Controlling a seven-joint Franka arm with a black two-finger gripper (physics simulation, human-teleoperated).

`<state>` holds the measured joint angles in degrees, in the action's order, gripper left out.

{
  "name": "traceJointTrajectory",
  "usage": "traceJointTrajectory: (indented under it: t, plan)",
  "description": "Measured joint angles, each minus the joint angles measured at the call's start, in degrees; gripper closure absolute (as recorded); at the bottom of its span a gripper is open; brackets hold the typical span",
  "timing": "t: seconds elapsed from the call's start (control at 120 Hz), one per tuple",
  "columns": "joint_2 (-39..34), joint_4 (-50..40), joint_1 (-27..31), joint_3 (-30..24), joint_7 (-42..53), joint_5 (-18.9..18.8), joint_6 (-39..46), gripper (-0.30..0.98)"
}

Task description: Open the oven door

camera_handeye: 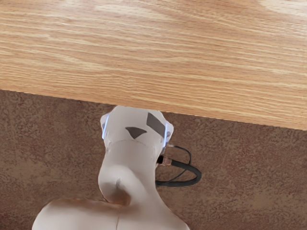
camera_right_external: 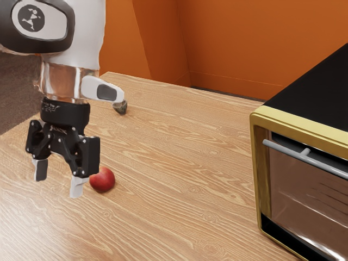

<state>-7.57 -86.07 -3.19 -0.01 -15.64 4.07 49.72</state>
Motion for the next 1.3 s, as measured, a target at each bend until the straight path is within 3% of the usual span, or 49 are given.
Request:
traceJointTrajectory:
  t: [0.117,0.217,0.275,0.342,0.408,0.517,0.708,0.808,0.917,1.3]
  plan:
    - [-1.1,-1.6,-0.4,0.2,-6.8,0.6,12.2,0.00]
    - [-1.5,0.1,-0.4,-0.1,-11.5,-0.3,18.5,0.00]
    - [-2.8,0.7,-3.3,-0.3,-14.0,-0.8,21.2,0.00]
    - [-8.8,-4.3,-12.6,1.2,-16.5,-2.7,26.2,0.00]
    - [-10.0,-5.9,-26.7,8.7,-19.3,-5.3,31.0,0.00]
    - [-6.3,-6.3,-34.4,11.9,-27.1,-5.7,41.6,0.00]
    - [-3.3,-6.9,-36.0,11.4,-40.6,-5.9,53.8,0.00]
    - [-8.5,-15.9,-36.1,11.2,-45.8,-6.0,60.0,0.00]
    - [-9.7,-19.4,-36.2,9.9,-50.5,-6.1,65.7,0.00]
    - [-10.6,-23.9,-36.3,9.5,-63.1,-4.1,75.8,0.00]
